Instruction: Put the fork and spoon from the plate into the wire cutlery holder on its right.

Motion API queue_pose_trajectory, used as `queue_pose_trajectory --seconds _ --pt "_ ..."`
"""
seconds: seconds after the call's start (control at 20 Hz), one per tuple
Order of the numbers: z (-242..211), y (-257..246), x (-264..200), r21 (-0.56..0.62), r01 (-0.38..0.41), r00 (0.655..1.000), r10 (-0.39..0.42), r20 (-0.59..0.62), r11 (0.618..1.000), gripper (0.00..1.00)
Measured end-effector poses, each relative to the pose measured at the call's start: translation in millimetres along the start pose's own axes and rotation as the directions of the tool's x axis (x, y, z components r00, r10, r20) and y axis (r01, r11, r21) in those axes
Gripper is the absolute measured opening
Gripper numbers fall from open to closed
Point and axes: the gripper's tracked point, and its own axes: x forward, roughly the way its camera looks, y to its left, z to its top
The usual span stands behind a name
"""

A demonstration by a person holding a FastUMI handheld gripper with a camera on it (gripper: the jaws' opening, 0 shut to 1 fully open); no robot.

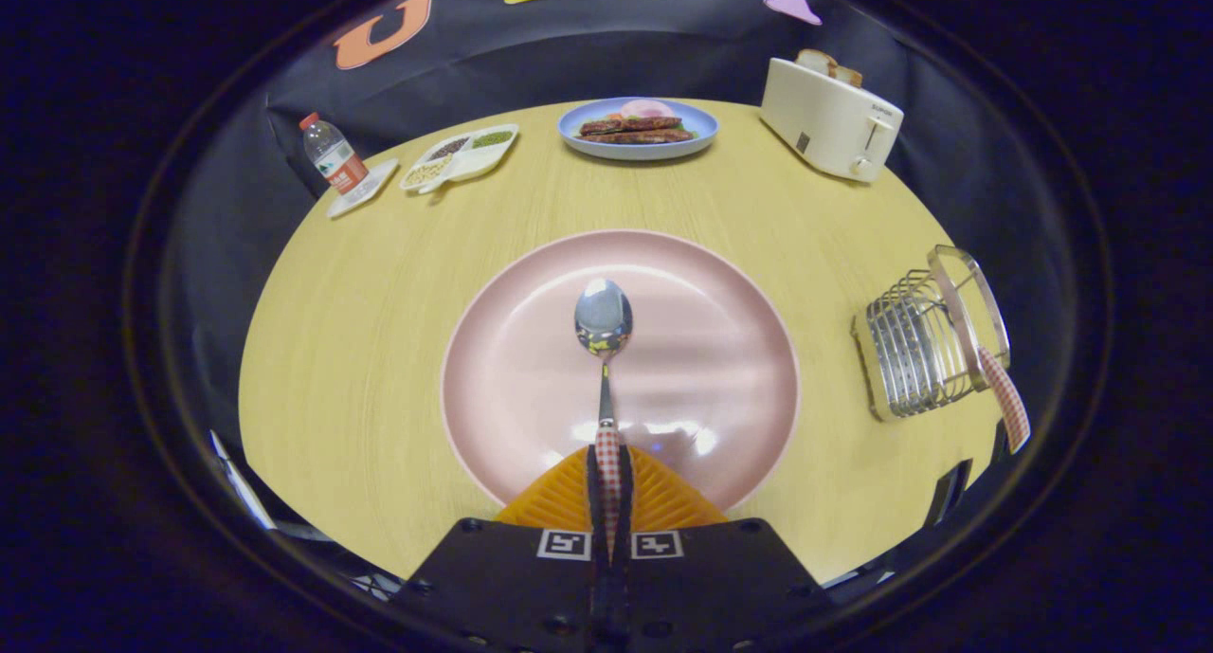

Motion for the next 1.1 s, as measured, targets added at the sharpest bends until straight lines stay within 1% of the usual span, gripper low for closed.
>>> queue_pose_trajectory --seconds 0.1,0.2,0.35,0.5,0.7,0.9,1.1 --pt "8.5 -7.2 -19.3 -0.009 -0.013 1.0 0.013 -0.014 1.0 0.01" --pt "17.2 -11.3 -41.5 0.005 -0.046 0.998 0.046 -0.046 0.999 0.01" --pt "37.2 -27.7 -86.4 0.021 -0.088 0.994 0.089 -0.069 0.996 0.01" --pt "58.7 -64.7 -128.8 0.021 -0.091 0.992 0.093 -0.085 0.996 0.01" --pt "66.3 -126.3 -166.3 0.054 -0.076 0.979 0.085 -0.187 0.996 0.0" --pt "61.8 -176.5 -176.9 0.121 -0.048 0.948 0.083 -0.308 0.991 0.0" --pt "51.1 -200.7 -176.8 0.193 -0.028 0.886 0.114 -0.449 0.981 0.0"
